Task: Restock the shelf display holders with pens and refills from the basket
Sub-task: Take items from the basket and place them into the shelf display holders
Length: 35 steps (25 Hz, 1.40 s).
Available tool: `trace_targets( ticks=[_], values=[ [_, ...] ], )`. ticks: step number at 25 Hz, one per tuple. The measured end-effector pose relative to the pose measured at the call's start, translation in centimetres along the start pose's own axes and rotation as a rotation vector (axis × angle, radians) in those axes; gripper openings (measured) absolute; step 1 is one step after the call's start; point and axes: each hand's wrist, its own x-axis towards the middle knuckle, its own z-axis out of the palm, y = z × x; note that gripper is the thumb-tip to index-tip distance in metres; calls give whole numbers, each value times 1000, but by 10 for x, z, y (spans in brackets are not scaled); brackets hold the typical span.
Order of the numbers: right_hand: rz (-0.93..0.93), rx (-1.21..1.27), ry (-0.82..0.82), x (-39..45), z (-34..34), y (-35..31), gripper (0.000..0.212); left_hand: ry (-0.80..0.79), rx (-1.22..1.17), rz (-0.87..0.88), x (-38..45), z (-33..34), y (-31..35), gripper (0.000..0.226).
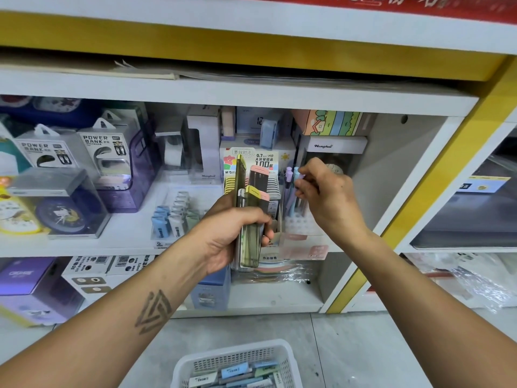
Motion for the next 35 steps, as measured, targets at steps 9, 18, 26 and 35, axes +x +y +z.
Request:
trace_targets(
  ticks=[9, 18, 26, 35],
  values=[
    [17, -24, -15, 5, 4, -4, 6, -18, -10, 0, 2, -2, -1, 25],
    [87, -34, -108, 9, 6, 0, 7, -33, -17, 5, 5, -5, -2, 29],
    [-35, -374, -142, 11, 8, -8, 24, -80, 5, -28, 4, -3, -4, 17],
    [540, 688, -213, 6, -3, -38, 18, -182, 37, -34, -1, 3, -6, 32]
  ],
)
